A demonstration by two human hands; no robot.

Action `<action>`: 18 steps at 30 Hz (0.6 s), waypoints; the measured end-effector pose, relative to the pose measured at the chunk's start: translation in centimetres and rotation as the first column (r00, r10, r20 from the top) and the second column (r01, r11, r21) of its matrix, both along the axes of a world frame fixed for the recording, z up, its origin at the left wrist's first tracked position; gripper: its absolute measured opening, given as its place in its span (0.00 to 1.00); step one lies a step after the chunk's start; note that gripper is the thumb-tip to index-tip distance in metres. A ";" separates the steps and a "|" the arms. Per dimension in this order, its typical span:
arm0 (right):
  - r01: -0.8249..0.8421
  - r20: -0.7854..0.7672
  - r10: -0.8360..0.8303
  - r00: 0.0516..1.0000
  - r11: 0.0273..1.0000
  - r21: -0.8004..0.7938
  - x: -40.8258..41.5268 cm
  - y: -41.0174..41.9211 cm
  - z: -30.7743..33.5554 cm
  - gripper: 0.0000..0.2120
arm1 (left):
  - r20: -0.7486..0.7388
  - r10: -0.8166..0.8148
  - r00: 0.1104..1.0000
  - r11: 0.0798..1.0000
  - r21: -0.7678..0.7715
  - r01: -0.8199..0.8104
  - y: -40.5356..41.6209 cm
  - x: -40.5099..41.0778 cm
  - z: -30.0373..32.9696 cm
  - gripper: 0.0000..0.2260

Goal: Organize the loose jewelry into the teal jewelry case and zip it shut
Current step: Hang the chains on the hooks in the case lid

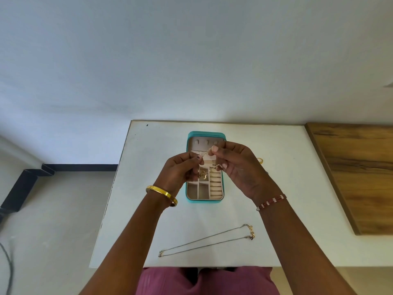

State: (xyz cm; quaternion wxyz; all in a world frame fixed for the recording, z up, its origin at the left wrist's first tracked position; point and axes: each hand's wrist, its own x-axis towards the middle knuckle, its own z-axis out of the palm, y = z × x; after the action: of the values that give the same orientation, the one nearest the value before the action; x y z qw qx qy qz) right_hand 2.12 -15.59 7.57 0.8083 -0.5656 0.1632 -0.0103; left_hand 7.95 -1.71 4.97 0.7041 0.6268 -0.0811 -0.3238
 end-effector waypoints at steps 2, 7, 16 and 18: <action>0.009 0.000 -0.009 1.000 0.999 -0.050 0.1 -0.2 0.2 0.02 | 0.018 -0.011 1.000 1.000 0.021 0.011 0.1 -0.1 -0.1 0.11; 0.043 -0.038 -0.056 0.998 0.955 -0.292 0.1 -0.7 0.0 0.04 | 0.047 0.070 0.996 0.995 0.072 -0.074 -0.1 0.2 -0.5 0.10; 0.274 0.050 -0.348 0.936 0.630 -0.727 1.4 -1.6 -3.3 0.06 | 0.197 0.255 0.947 0.929 0.220 -0.296 -3.5 1.1 -1.2 0.05; 0.331 0.139 -0.367 0.920 0.535 -0.777 1.8 -2.0 -4.2 0.05 | 0.265 0.260 0.929 0.907 0.263 -0.329 -4.3 1.4 -1.5 0.05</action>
State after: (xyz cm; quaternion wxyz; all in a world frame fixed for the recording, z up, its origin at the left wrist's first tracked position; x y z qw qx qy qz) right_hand 3.90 -17.56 3.38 0.4541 -0.8179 0.2678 -0.2304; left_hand 9.34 -6.01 3.50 0.6269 0.7646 -0.0135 -0.1489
